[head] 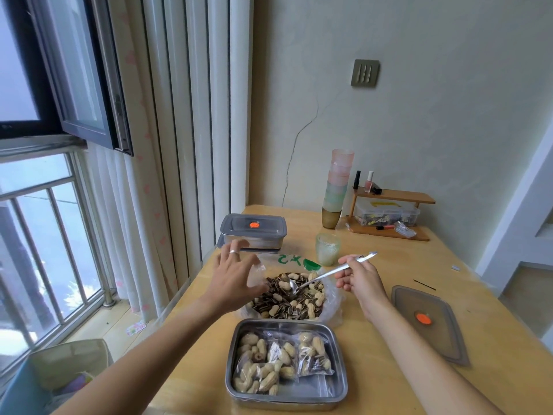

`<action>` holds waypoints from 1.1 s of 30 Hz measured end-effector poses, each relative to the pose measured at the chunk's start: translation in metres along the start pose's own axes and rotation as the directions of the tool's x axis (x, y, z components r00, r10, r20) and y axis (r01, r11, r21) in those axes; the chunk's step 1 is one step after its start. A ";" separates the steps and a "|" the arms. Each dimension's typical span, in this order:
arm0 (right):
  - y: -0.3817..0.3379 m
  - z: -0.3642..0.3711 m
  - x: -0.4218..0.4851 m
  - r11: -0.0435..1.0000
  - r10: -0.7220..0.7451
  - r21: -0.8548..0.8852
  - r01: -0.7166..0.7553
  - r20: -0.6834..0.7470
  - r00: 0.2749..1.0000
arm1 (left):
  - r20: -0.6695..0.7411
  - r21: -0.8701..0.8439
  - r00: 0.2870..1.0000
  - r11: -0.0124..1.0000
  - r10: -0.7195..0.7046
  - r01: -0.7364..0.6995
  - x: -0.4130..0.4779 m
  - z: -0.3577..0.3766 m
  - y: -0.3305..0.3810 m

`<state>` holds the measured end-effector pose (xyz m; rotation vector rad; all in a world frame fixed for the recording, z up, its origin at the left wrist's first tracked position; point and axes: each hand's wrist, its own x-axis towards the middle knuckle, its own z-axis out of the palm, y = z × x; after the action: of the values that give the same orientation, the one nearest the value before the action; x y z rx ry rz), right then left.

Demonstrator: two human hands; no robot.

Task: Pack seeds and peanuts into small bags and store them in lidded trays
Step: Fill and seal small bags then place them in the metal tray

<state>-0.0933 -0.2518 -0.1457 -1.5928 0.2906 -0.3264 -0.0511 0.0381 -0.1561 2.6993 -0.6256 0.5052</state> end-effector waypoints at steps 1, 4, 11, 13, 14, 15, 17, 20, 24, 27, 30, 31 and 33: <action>-0.004 0.000 0.001 1.000 -0.006 -0.004 0.006 -0.010 1.000 | -0.020 0.018 0.998 0.998 0.056 -0.055 0.001 -0.001 0.005; -0.019 -0.002 0.003 1.000 -0.025 -0.012 0.025 -0.040 0.999 | 0.025 -0.023 0.993 0.993 0.119 -0.119 0.008 -0.002 0.019; -0.051 -0.011 -0.004 0.995 -0.098 -0.028 0.096 -0.080 0.992 | 0.251 -0.169 0.958 0.968 -0.138 0.184 0.032 0.016 0.032; -0.057 -0.011 -0.007 0.992 -0.124 -0.036 0.121 -0.077 0.989 | 0.273 -0.188 0.949 0.958 -0.160 0.216 0.036 0.021 0.031; -0.058 -0.011 -0.009 0.990 -0.136 -0.040 0.133 -0.067 0.988 | 0.282 -0.206 0.946 0.953 -0.159 0.221 0.038 0.023 0.032; -0.059 -0.010 -0.010 0.988 -0.147 -0.045 0.145 -0.055 0.988 | 0.286 -0.227 0.946 0.948 -0.154 0.223 0.038 0.024 0.033; -0.058 -0.006 -0.011 0.983 -0.175 -0.069 0.172 -0.032 0.984 | 0.306 -0.292 0.941 0.927 -0.141 0.234 0.039 0.024 0.035; -0.055 0.000 -0.010 0.963 -0.228 -0.154 0.223 -0.014 0.974 | 0.371 -0.417 0.921 0.865 -0.117 0.278 0.038 0.022 0.037; -0.061 0.007 -0.013 0.930 -0.296 -0.217 0.296 0.034 0.955 | 0.367 -0.410 0.915 0.854 -0.167 0.321 0.037 0.022 0.035; -0.073 0.013 -0.021 0.885 -0.373 -0.262 0.385 0.097 0.923 | 0.340 -0.369 0.918 0.869 -0.205 0.330 0.038 0.021 0.033; -0.085 0.019 -0.029 0.811 -0.454 -0.329 0.484 0.170 0.875 | 0.321 -0.372 0.928 0.876 -0.190 0.307 0.038 0.018 0.038; -0.088 0.021 -0.032 0.782 -0.477 -0.350 0.516 0.198 0.857 | 0.319 -0.379 0.931 0.877 -0.177 0.296 0.037 0.017 0.040; -0.095 0.025 -0.037 0.710 -0.518 -0.397 0.581 0.264 0.813 | 0.318 -0.397 0.933 0.870 -0.168 0.292 0.037 0.017 0.042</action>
<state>-0.1196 -0.2098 -0.0532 -2.1593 -0.2574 -0.6462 -0.0357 -0.0174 -0.1465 2.3728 -0.4077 -0.0764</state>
